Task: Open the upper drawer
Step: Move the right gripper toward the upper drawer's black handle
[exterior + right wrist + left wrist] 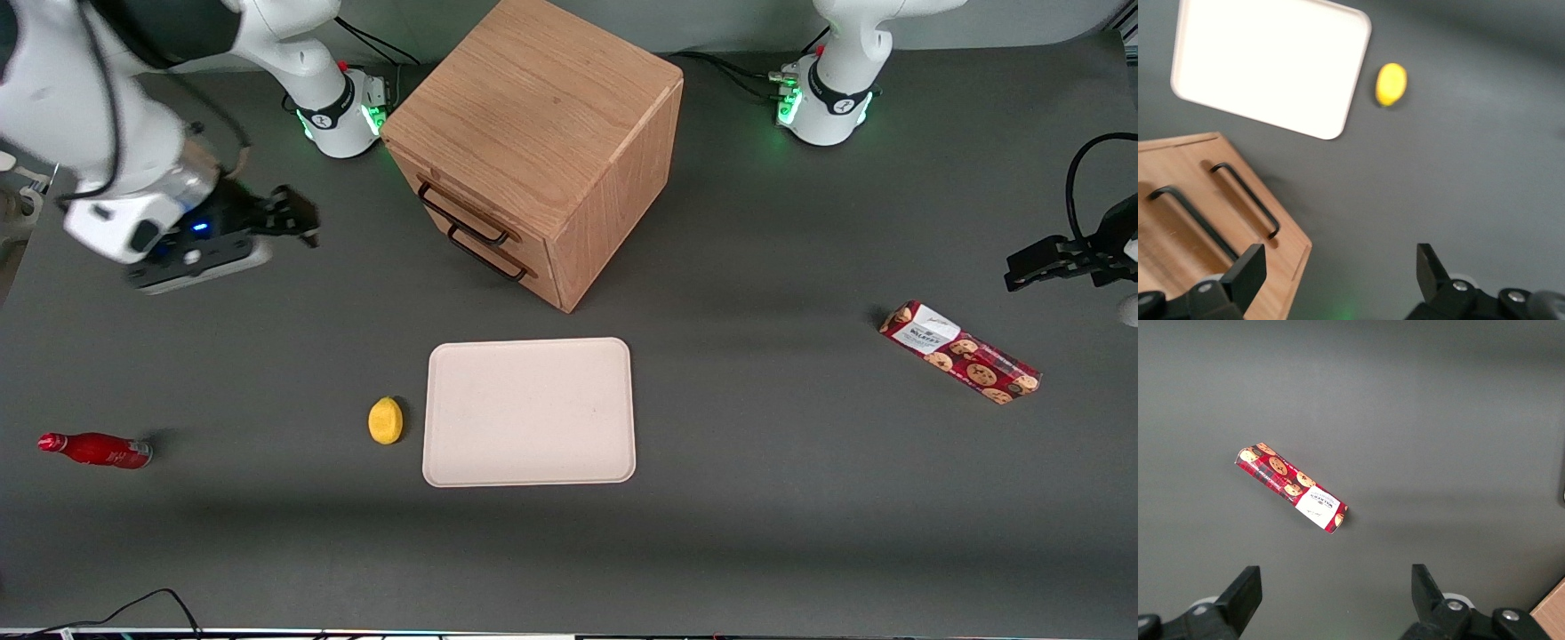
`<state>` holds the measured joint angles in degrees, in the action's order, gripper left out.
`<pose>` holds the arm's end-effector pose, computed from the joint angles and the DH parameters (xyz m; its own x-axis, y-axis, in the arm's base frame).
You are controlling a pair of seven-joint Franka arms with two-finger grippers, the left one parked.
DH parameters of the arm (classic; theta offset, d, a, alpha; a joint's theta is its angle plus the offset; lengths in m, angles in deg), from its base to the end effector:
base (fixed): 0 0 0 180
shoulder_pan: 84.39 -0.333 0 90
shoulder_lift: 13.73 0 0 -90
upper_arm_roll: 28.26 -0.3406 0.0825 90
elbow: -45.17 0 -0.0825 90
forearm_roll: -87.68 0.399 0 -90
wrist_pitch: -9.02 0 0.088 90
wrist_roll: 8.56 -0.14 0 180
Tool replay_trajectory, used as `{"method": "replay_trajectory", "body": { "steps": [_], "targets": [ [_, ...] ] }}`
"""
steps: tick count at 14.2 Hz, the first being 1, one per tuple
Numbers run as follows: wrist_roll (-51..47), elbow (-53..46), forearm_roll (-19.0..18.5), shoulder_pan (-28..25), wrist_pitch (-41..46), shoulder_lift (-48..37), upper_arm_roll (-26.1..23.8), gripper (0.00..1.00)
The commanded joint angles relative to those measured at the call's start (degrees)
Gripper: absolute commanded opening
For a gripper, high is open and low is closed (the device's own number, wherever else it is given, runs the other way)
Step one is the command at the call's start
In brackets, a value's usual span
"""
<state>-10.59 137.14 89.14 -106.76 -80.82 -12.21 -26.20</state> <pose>0.5367 0.2027 0.5841 0.9476 0.3130 -0.0645 0.3122 -0.9498 -0.0222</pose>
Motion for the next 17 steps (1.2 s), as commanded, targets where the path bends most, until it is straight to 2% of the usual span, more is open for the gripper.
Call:
{"method": "replay_trajectory", "body": {
  "steps": [1, 5, 10, 14, 17],
  "targets": [
    [-0.87, -0.66, -0.49, -6.34, 0.99, -0.11, 1.10, 1.00],
    [-0.78, -0.66, -0.58, -13.91, 0.72, 0.76, 1.28, 1.00],
    [0.09, -0.75, 0.29, -14.36, 0.28, 2.26, 0.58, 1.00],
    [4.22, 0.13, 6.87, -14.10, -0.33, 4.02, 1.45, 1.00],
    [12.11, 2.59, 13.28, -14.19, -0.60, 4.28, 5.49, 1.00]
  ]
}}
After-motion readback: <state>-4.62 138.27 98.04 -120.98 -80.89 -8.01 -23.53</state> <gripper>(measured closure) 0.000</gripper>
